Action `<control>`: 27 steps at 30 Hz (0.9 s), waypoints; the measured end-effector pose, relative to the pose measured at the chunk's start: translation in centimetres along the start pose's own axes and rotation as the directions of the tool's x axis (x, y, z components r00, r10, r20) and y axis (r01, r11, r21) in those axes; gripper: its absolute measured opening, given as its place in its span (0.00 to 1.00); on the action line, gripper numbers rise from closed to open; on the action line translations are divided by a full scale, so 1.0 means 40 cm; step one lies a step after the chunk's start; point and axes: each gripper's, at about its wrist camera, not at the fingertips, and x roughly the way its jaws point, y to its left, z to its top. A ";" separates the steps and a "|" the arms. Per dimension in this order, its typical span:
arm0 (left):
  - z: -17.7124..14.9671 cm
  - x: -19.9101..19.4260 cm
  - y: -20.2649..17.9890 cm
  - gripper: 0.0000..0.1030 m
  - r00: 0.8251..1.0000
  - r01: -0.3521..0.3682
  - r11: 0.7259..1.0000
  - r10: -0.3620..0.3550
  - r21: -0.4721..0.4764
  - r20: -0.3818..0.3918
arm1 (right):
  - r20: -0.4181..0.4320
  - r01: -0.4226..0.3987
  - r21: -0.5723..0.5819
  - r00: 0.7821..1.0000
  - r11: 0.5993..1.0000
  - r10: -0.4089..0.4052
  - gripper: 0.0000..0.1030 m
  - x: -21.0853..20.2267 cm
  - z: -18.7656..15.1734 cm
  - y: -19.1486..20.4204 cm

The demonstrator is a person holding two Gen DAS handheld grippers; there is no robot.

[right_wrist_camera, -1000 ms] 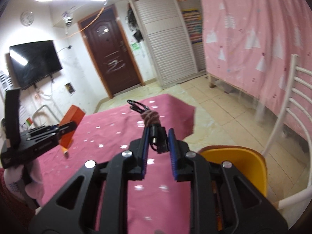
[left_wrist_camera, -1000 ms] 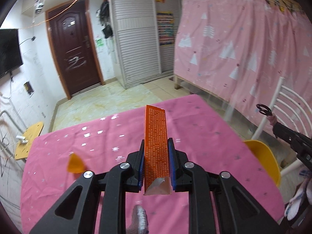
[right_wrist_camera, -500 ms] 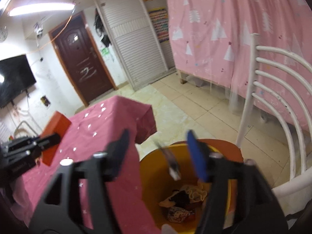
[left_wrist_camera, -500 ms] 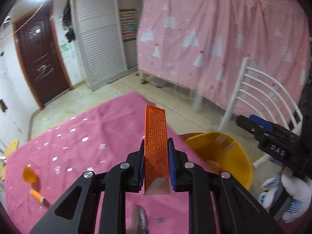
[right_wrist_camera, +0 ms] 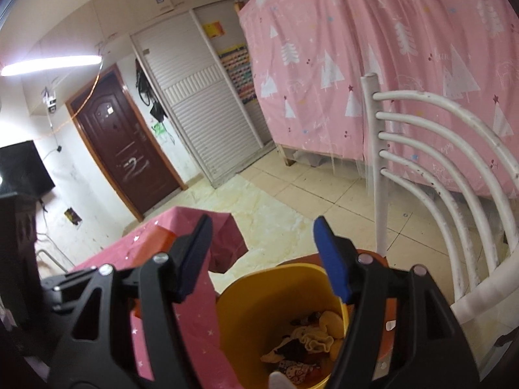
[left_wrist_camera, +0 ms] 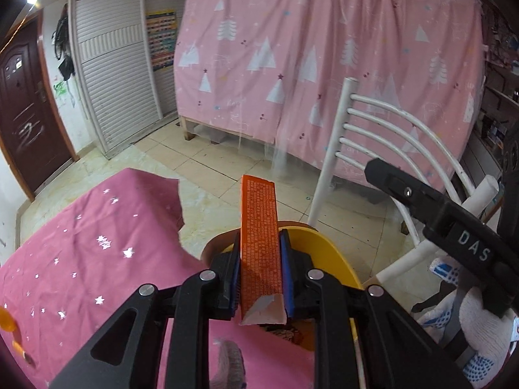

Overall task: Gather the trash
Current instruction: 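Carry orange box and black cable to the yellow bucket and release both, then return both tools to the table toward the orange cup and tube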

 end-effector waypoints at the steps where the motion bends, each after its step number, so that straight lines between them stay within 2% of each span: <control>1: 0.003 0.003 -0.003 0.21 1.000 0.002 1.000 -0.003 -0.002 -0.005 | 0.003 -0.002 0.006 1.000 1.000 0.002 0.60 -0.003 -0.001 -0.004; 2: 0.004 0.007 -0.006 0.26 1.000 0.004 1.000 -0.004 -0.005 -0.008 | 0.005 -0.004 0.010 1.000 1.000 0.004 0.60 -0.005 0.000 -0.008; 3: 0.000 0.007 -0.006 0.35 1.000 0.003 1.000 -0.003 -0.009 -0.009 | 0.007 -0.003 0.012 1.000 1.000 0.003 0.60 -0.007 0.001 -0.008; 4: 0.001 0.003 0.003 0.39 1.000 -0.001 1.000 0.001 -0.010 -0.007 | 0.012 -0.004 0.017 1.000 1.000 0.004 0.60 -0.008 0.001 -0.010; 12: -0.010 -0.049 0.072 0.39 0.999 -0.037 0.998 0.038 -0.056 0.014 | -0.009 -0.030 -0.016 1.000 0.999 0.030 0.61 0.003 -0.003 0.027; 18: -0.019 -0.122 0.159 0.39 0.995 -0.071 0.992 0.078 -0.102 0.062 | -0.049 -0.070 -0.116 0.997 0.991 0.064 0.61 0.018 -0.030 0.123; 27: -0.041 -0.193 0.309 0.39 0.985 -0.136 0.974 0.153 -0.180 0.085 | -0.138 -0.141 -0.207 0.984 0.968 0.114 0.61 0.058 -0.086 0.263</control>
